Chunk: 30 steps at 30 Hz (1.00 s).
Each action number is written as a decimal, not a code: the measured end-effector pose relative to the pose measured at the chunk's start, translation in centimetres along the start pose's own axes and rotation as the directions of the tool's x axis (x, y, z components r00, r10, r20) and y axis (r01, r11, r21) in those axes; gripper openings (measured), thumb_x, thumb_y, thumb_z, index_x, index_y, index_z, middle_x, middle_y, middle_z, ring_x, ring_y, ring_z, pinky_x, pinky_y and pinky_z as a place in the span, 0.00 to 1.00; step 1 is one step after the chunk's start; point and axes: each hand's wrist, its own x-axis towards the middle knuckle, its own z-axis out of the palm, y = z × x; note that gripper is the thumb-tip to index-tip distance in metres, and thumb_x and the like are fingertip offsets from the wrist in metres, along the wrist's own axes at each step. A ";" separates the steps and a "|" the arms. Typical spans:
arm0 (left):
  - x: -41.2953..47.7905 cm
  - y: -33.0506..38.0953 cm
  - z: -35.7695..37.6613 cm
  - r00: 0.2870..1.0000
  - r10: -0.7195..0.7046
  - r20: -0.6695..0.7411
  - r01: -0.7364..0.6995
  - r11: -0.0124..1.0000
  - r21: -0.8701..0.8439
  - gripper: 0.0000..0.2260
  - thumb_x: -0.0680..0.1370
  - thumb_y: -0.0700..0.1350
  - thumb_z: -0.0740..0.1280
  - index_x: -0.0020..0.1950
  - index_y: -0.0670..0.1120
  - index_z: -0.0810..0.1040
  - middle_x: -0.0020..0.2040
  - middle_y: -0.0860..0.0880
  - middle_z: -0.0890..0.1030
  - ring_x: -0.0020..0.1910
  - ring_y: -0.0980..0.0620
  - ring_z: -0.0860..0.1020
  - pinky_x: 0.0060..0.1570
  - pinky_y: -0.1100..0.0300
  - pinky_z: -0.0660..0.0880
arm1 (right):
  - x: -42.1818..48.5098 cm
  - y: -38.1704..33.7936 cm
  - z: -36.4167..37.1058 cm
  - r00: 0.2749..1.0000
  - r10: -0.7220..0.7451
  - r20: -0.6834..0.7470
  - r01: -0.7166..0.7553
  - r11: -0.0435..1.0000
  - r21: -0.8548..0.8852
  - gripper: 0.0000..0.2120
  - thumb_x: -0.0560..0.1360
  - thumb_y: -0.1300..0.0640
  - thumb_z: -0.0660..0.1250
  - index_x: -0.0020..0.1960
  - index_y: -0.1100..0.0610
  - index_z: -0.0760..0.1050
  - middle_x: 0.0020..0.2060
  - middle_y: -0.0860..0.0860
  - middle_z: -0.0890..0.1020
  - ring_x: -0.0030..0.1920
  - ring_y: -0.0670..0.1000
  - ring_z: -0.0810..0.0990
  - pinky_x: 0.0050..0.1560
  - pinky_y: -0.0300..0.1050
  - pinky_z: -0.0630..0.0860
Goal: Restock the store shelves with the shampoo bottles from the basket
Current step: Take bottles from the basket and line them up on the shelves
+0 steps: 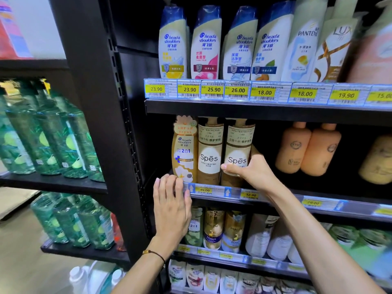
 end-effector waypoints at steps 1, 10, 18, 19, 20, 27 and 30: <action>0.0 0.0 -0.3 1.000 0.000 0.020 0.000 1.000 0.009 0.15 0.84 0.46 0.57 0.67 0.40 0.69 0.66 0.40 0.71 0.70 0.38 0.68 0.77 0.40 0.60 | -0.1 -0.1 0.0 1.000 0.002 0.017 -0.002 1.000 -0.030 0.25 0.59 0.39 0.82 0.48 0.56 0.85 0.43 0.46 0.89 0.47 0.47 0.87 0.53 0.52 0.84; 1.4 1.0 -5.0 0.954 0.028 0.298 -0.077 0.985 0.154 0.23 0.85 0.52 0.51 0.72 0.39 0.70 0.70 0.37 0.73 0.73 0.37 0.68 0.76 0.41 0.60 | -5.8 -0.8 -0.2 0.979 -0.182 -0.094 0.008 0.492 -0.871 0.36 0.78 0.34 0.61 0.70 0.63 0.64 0.64 0.60 0.75 0.66 0.62 0.71 0.62 0.59 0.73; -0.5 3.0 -11.8 0.889 0.104 0.447 -0.193 0.968 0.159 0.27 0.84 0.58 0.52 0.77 0.42 0.66 0.75 0.38 0.69 0.76 0.38 0.63 0.76 0.43 0.58 | -16.8 -1.2 -1.2 0.986 -0.168 -0.006 0.063 0.407 -0.911 0.34 0.83 0.37 0.51 0.82 0.56 0.54 0.78 0.56 0.63 0.80 0.58 0.56 0.76 0.60 0.59; -1.3 3.3 -12.6 0.892 0.101 0.440 -0.193 0.966 0.170 0.27 0.84 0.59 0.52 0.76 0.43 0.67 0.74 0.39 0.70 0.75 0.39 0.65 0.75 0.44 0.60 | -18.3 -1.2 -1.2 0.987 -0.160 -0.004 0.063 0.413 -0.909 0.34 0.83 0.37 0.50 0.82 0.56 0.53 0.79 0.57 0.62 0.80 0.58 0.55 0.77 0.61 0.58; -2.3 3.6 -13.4 0.894 0.096 0.437 -0.192 0.965 0.181 0.26 0.84 0.59 0.52 0.74 0.44 0.68 0.73 0.41 0.71 0.73 0.40 0.66 0.74 0.45 0.61 | -19.7 -1.0 -1.1 0.988 -0.156 -0.003 0.064 0.420 -0.905 0.34 0.83 0.37 0.50 0.82 0.56 0.52 0.79 0.57 0.61 0.80 0.58 0.55 0.77 0.61 0.57; -9.3 5.2 -17.2 0.830 0.078 0.553 -0.182 0.974 0.136 0.28 0.84 0.60 0.54 0.79 0.46 0.65 0.78 0.42 0.67 0.78 0.42 0.61 0.77 0.43 0.56 | -28.0 0.1 1.6 0.996 -0.078 0.045 0.077 0.486 -0.870 0.34 0.84 0.37 0.49 0.82 0.57 0.51 0.80 0.56 0.60 0.81 0.58 0.54 0.76 0.61 0.59; -11.5 5.0 -18.3 0.802 0.091 0.591 -0.184 0.978 0.100 0.29 0.83 0.60 0.53 0.80 0.47 0.61 0.80 0.42 0.63 0.80 0.42 0.58 0.78 0.41 0.53 | -30.7 0.5 2.8 0.996 -0.071 0.061 0.088 0.493 -0.865 0.33 0.84 0.38 0.49 0.82 0.56 0.52 0.80 0.56 0.60 0.81 0.57 0.54 0.76 0.62 0.58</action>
